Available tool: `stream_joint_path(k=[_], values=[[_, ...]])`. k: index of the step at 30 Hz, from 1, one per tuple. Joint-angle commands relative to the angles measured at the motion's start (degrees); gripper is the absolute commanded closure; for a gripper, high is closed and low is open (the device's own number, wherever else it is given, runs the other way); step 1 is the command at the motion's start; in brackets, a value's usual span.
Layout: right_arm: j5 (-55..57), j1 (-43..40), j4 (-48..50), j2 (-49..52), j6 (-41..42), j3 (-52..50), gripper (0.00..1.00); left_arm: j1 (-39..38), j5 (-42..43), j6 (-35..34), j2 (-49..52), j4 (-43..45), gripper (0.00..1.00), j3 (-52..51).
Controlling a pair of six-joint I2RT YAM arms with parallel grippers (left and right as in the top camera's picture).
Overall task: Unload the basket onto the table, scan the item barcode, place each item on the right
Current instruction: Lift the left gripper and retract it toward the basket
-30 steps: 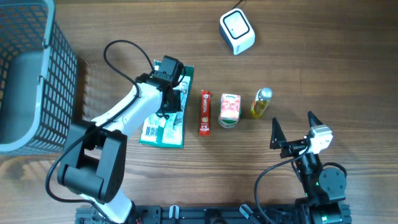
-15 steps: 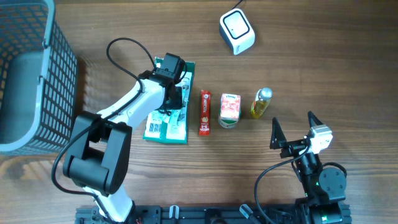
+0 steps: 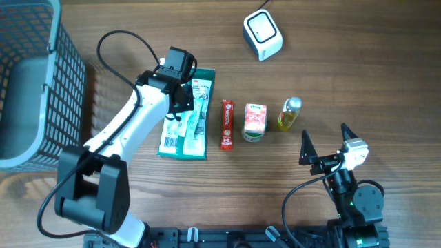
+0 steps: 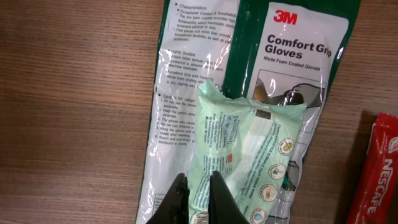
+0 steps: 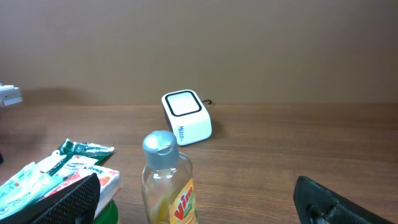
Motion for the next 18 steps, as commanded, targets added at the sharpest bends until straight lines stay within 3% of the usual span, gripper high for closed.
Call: stream_joint_path(k=[1,12,18], values=[[0.5,-0.1,0.1,-0.3,-0.4,0.0,0.0,0.2,0.1,-0.6,1.7,2.9,0.96,-3.1],[0.5,-0.1,0.1,-0.3,-0.4,0.0,0.0,0.3,-0.5,-2.0,11.9,10.4,0.96,-8.5],[0.5,-0.1,0.1,-0.3,-0.4,0.0,0.0,0.4,-5.9,-1.8,7.0,8.0,0.96,-5.8]])
